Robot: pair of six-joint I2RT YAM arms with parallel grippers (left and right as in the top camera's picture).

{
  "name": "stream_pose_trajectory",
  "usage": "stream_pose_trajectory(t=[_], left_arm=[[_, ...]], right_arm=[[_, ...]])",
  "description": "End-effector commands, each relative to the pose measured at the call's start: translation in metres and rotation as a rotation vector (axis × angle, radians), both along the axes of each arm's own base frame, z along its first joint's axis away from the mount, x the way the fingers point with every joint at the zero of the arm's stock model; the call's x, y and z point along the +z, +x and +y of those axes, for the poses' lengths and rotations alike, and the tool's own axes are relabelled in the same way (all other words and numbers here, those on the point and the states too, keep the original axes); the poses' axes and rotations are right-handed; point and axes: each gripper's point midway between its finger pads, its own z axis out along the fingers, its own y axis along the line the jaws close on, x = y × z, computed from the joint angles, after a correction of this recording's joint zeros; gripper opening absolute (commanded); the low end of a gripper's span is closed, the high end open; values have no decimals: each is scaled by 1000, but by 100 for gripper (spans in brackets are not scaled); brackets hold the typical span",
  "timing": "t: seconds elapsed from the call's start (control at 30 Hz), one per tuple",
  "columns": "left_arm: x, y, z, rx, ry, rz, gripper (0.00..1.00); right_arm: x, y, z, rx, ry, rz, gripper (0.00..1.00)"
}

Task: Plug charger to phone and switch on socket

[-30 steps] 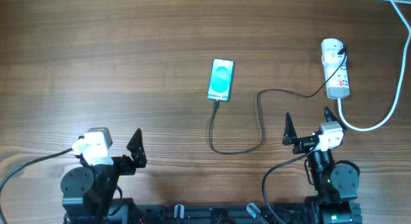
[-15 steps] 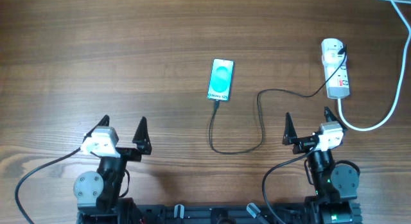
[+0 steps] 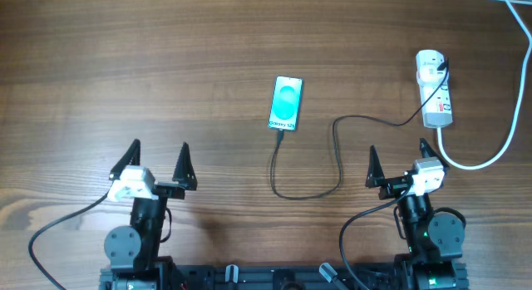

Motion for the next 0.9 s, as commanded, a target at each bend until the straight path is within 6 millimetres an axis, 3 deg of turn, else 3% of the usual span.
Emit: stream_pose_trajectory(t=[0.0, 0.03, 0.2, 0.37, 0.87], left_arm=[[-33, 1, 4, 20, 7, 124, 100], [-44, 1, 7, 36, 19, 168, 100], [-45, 1, 30, 174, 36, 173, 100], [-45, 1, 29, 170, 180, 168, 100], [-45, 2, 27, 155, 185, 165, 100]], right_arm=[[2, 0, -1, -8, 17, -9, 100], [2, 0, -1, -7, 17, -9, 100], [2, 0, -1, -7, 17, -9, 100], [2, 0, -1, -8, 17, -9, 100], [2, 0, -1, -7, 17, -9, 100]])
